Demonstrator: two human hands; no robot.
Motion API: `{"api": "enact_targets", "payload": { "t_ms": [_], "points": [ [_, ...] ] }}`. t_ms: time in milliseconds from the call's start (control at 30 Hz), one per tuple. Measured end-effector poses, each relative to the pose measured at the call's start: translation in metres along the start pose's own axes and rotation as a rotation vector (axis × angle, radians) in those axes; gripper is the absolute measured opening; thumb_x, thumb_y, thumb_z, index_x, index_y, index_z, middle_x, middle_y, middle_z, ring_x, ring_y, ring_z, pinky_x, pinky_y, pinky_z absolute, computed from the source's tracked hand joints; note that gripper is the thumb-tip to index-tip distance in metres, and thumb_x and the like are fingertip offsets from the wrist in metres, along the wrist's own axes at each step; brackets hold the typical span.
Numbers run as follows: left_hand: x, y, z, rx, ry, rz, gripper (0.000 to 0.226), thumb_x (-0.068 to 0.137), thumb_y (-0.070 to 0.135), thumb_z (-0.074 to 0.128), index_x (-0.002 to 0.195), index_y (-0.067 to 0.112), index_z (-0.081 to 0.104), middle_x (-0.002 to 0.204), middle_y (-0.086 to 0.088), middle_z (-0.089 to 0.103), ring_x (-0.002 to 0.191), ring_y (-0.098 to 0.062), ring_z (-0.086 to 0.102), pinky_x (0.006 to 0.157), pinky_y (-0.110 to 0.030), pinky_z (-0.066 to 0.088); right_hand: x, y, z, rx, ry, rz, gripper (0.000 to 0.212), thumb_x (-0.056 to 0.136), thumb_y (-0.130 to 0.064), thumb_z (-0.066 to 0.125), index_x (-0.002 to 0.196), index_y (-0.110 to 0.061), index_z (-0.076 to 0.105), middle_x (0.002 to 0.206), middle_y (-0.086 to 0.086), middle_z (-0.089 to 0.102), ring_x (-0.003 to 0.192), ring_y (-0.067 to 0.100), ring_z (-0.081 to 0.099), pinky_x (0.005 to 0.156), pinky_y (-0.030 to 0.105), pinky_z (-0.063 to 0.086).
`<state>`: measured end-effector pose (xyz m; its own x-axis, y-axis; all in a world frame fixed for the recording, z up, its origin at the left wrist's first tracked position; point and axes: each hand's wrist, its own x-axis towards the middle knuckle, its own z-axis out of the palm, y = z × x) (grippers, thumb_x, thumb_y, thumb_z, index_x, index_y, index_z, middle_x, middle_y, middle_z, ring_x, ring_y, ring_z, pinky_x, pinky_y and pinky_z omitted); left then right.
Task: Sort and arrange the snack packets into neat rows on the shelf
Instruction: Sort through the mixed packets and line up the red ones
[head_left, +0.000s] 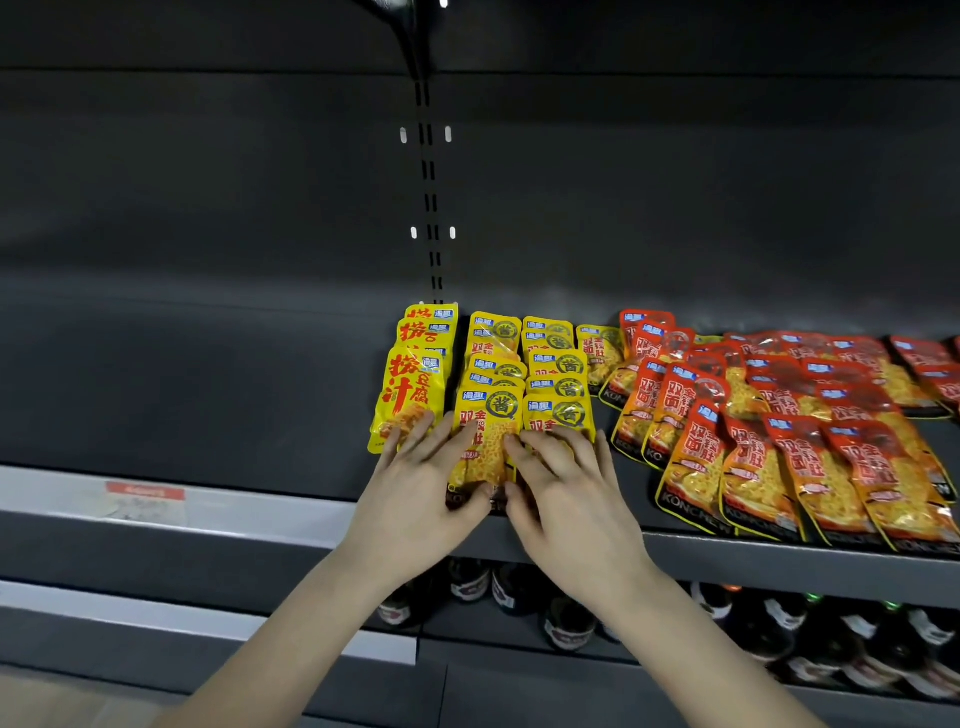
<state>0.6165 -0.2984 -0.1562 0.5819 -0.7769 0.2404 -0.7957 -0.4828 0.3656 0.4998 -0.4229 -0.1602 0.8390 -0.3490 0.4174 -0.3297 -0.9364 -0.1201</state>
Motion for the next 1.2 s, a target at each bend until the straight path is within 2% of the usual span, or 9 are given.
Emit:
{"api": "enact_targets", "payload": {
  "t_ms": [133, 333, 500, 567, 733, 800, 933, 1033, 1200],
  "points": [
    [-0.002, 0.000, 0.004, -0.001, 0.056, -0.001, 0.077, 0.076, 0.064, 0.027, 0.141, 0.025, 0.044, 0.149, 0.003, 0.038, 0.143, -0.016, 0.024, 0.117, -0.040, 0.012, -0.001, -0.001, 0.002, -0.006, 0.036, -0.002, 0.046, 0.087, -0.037, 0.037, 0.121, -0.017, 0.062, 0.115, -0.004, 0.061, 0.112, 0.023, 0.052, 0.104, 0.054, 0.032],
    [0.000, 0.002, -0.001, -0.063, 0.064, 0.001, 0.079, 0.073, 0.064, 0.031, 0.141, 0.027, 0.042, 0.152, 0.008, 0.030, 0.143, -0.012, 0.020, 0.117, -0.041, 0.012, 0.000, -0.001, 0.001, 0.028, 0.029, 0.025, 0.048, 0.085, -0.038, 0.037, 0.121, -0.018, 0.062, 0.116, -0.004, 0.061, 0.115, 0.024, 0.052, 0.105, 0.054, 0.029],
    [0.004, 0.006, -0.010, -0.244, 0.115, -0.010, 0.072, 0.074, 0.057, 0.046, 0.138, 0.023, 0.047, 0.143, 0.017, 0.030, 0.131, 0.010, 0.021, 0.119, -0.038, 0.016, 0.003, -0.001, -0.002, 0.160, 0.030, 0.044, 0.049, 0.085, -0.038, 0.037, 0.125, -0.017, 0.058, 0.125, -0.003, 0.056, 0.116, 0.026, 0.051, 0.105, 0.054, 0.030],
    [0.006, 0.013, -0.015, -0.324, 0.129, -0.031, 0.060, 0.080, 0.039, 0.065, 0.136, 0.024, 0.049, 0.138, 0.020, 0.030, 0.127, 0.013, 0.020, 0.117, -0.037, 0.022, 0.004, 0.000, -0.004, 0.211, 0.042, 0.048, 0.050, 0.086, -0.037, 0.037, 0.127, -0.016, 0.056, 0.127, -0.002, 0.054, 0.116, 0.026, 0.051, 0.107, 0.052, 0.028],
    [0.015, 0.027, -0.021, -0.351, 0.157, 0.006, 0.054, 0.080, 0.018, 0.072, 0.130, 0.028, 0.055, 0.144, 0.005, 0.042, 0.125, 0.019, 0.019, 0.095, 0.007, 0.018, 0.007, 0.004, -0.010, 0.350, 0.094, 0.067, 0.052, 0.086, -0.035, 0.037, 0.129, -0.011, 0.054, 0.128, 0.001, 0.050, 0.116, 0.024, 0.051, 0.110, 0.046, 0.020],
    [0.019, 0.031, -0.023, -0.359, 0.159, -0.003, 0.053, 0.080, 0.020, 0.072, 0.129, 0.032, 0.054, 0.145, 0.003, 0.043, 0.129, 0.010, 0.029, 0.087, 0.009, 0.022, 0.009, 0.007, -0.015, 0.418, 0.120, 0.080, 0.053, 0.086, -0.035, 0.038, 0.129, -0.008, 0.053, 0.129, 0.002, 0.048, 0.118, 0.015, 0.044, 0.110, 0.051, 0.028],
    [0.025, 0.043, -0.021, -0.392, 0.128, 0.021, 0.055, 0.081, 0.022, 0.070, 0.130, 0.037, 0.051, 0.145, 0.009, 0.041, 0.129, 0.004, 0.039, 0.084, 0.003, 0.035, 0.010, 0.019, -0.026, 0.420, 0.140, 0.091, 0.054, 0.086, -0.035, 0.038, 0.127, -0.005, 0.055, 0.129, 0.005, 0.050, 0.118, 0.014, 0.042, 0.102, 0.053, 0.038],
    [0.024, 0.052, -0.011, -0.369, 0.081, 0.061, 0.059, 0.080, 0.022, 0.070, 0.133, 0.039, 0.048, 0.147, 0.006, 0.037, 0.119, 0.014, 0.042, 0.084, 0.003, 0.032, 0.005, 0.031, -0.030, 0.393, 0.132, 0.120, 0.051, 0.086, -0.033, 0.042, 0.128, -0.006, 0.055, 0.127, 0.003, 0.050, 0.115, 0.018, 0.049, 0.103, 0.053, 0.037],
    [0.017, 0.060, 0.013, -0.262, 0.001, 0.105, 0.058, 0.078, 0.035, 0.060, 0.134, 0.039, 0.047, 0.148, -0.001, 0.040, 0.136, -0.022, 0.039, 0.112, -0.037, 0.031, -0.011, 0.046, -0.022, 0.315, 0.119, 0.127, 0.048, 0.079, -0.023, 0.056, 0.125, -0.008, 0.058, 0.120, 0.004, 0.054, 0.110, 0.020, 0.051, 0.099, 0.054, 0.040]
  ]
}}
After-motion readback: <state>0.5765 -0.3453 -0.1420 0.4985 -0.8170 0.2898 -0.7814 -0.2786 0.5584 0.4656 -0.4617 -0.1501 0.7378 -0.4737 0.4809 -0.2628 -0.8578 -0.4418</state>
